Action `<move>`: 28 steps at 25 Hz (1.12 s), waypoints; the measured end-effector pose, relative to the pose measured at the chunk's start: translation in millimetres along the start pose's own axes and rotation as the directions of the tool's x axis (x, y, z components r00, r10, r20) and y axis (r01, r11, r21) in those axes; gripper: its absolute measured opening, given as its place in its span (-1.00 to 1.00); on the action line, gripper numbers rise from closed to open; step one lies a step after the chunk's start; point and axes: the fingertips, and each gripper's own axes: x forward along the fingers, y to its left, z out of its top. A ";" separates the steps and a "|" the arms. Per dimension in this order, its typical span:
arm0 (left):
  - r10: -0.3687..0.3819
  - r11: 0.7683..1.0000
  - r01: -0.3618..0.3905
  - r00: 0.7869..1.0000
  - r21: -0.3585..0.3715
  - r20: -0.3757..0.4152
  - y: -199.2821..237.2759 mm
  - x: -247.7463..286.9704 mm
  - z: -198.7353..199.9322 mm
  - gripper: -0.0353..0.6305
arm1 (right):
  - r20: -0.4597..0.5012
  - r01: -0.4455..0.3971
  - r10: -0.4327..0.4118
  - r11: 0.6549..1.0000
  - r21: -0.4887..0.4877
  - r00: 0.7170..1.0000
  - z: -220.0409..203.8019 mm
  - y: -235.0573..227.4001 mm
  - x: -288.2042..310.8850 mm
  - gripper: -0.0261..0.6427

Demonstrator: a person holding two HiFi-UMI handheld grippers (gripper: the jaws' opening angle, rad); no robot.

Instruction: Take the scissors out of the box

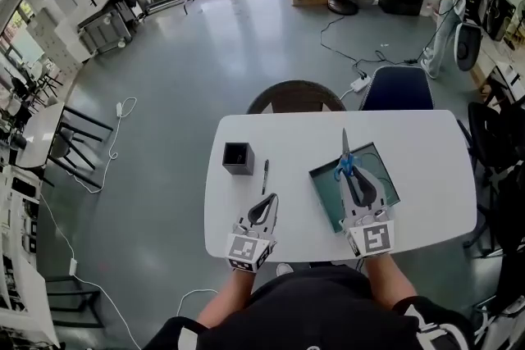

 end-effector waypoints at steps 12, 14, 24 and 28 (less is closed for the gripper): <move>0.011 1.000 -0.011 1.000 0.009 0.004 2.1 0.1 9.9 -0.87 | -0.029 0.031 -0.033 0.998 -0.057 0.999 -1.5 1.5 -0.9 -0.67; 0.000 1.000 0.000 1.000 0.002 0.005 -0.3 0.4 6.6 -0.87 | -0.032 0.036 -0.037 0.998 -0.047 0.999 -1.0 1.0 -1.6 -0.67; 0.003 1.000 -0.003 1.000 0.012 0.003 -1.3 0.1 12.3 -0.87 | -0.041 0.047 -0.049 0.998 -0.051 0.998 -6.3 -0.7 -5.9 -0.67; -0.004 1.000 0.004 1.000 0.008 0.004 -5.0 4.2 11.2 -0.87 | -0.029 0.056 -0.057 0.997 -0.050 0.998 -7.6 -5.4 -7.2 -0.67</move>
